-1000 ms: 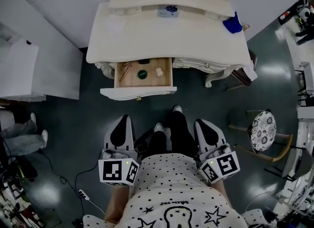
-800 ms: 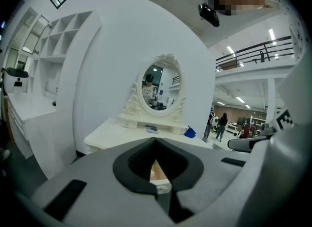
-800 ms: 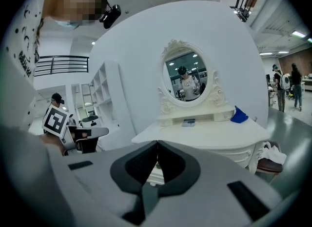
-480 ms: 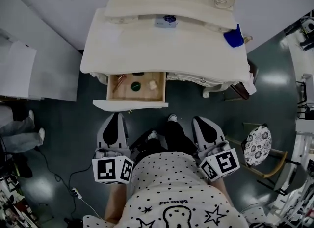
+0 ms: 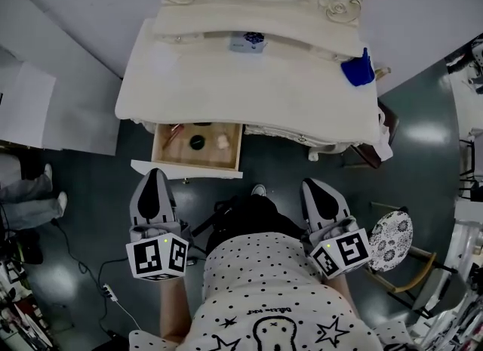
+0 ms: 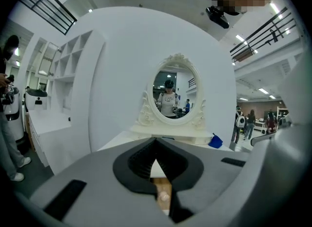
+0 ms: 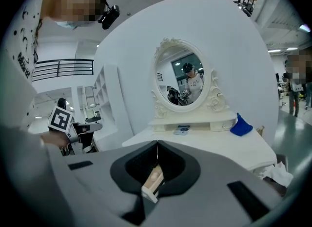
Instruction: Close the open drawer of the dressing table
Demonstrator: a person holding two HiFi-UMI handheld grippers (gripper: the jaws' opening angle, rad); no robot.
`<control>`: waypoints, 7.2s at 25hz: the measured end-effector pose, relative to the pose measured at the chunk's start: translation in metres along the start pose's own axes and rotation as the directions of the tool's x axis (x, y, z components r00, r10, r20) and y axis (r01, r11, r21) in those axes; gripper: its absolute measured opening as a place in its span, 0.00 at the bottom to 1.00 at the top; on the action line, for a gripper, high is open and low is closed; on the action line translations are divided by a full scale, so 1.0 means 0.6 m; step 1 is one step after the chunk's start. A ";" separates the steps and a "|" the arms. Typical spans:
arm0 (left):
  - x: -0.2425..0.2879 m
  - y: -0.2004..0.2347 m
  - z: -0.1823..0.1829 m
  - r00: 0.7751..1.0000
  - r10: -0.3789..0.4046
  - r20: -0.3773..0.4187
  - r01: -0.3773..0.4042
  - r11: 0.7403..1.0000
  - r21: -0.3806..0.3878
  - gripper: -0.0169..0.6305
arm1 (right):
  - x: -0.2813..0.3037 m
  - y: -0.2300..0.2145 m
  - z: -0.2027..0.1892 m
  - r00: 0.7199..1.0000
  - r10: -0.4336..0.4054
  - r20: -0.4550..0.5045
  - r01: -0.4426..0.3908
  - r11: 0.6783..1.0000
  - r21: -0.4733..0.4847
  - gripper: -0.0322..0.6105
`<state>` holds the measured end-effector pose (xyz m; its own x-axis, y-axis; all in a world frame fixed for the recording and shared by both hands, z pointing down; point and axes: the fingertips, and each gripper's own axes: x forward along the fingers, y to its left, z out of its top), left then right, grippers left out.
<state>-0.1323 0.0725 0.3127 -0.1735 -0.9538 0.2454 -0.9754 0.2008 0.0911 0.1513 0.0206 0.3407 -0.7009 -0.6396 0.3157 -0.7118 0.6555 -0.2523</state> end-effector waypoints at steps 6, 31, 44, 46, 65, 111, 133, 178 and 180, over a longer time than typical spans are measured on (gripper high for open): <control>0.000 -0.025 -0.010 0.999 0.037 -0.006 -0.037 0.999 0.005 0.05 | -0.010 -0.040 -0.002 1.000 0.022 -0.005 -0.022 1.000 0.009 0.06; 0.028 0.058 -0.249 0.904 -0.032 -0.427 0.023 0.999 -0.025 0.06 | 0.007 -0.061 0.014 0.997 -0.064 -0.048 0.065 0.998 0.019 0.06; 0.037 0.096 -0.461 0.735 -0.064 -0.675 0.040 0.998 -0.052 0.22 | 0.019 -0.070 0.014 0.989 -0.123 -0.080 0.124 0.992 0.003 0.06; 0.043 0.098 -0.490 0.710 -0.069 -0.701 0.053 0.998 -0.045 0.24 | 0.020 -0.070 0.012 0.988 -0.132 -0.085 0.133 0.991 0.004 0.06; 0.090 0.098 -0.598 0.622 -0.137 -0.771 0.142 0.988 -0.061 0.29 | 0.034 -0.045 0.009 0.978 -0.186 -0.098 0.187 0.982 -0.003 0.06; 0.234 0.097 -0.565 0.660 -0.173 -0.731 0.229 0.973 -0.024 0.24 | 0.033 -0.022 0.007 0.937 -0.344 -0.055 0.346 0.938 0.026 0.06; 0.322 0.095 -0.544 0.687 -0.160 -0.709 0.220 0.975 -0.007 0.24 | 0.036 -0.035 0.015 0.928 -0.369 -0.053 0.371 0.929 0.013 0.06; 0.405 0.087 -0.518 0.722 -0.182 -0.667 0.247 0.969 0.003 0.24 | 0.062 -0.026 0.024 0.931 -0.355 -0.079 0.356 0.934 -0.001 0.06; 0.405 0.087 -0.518 0.721 -0.183 -0.668 0.251 0.968 0.006 0.24 | 0.062 -0.025 0.025 0.932 -0.353 -0.077 0.354 0.935 -0.001 0.06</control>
<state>-0.1830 -0.0791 0.6772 0.1444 -0.5754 0.8050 -0.9885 -0.0469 0.1438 0.1353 -0.0189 0.3424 -0.3987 -0.7972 0.4534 -0.9138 0.3870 -0.1231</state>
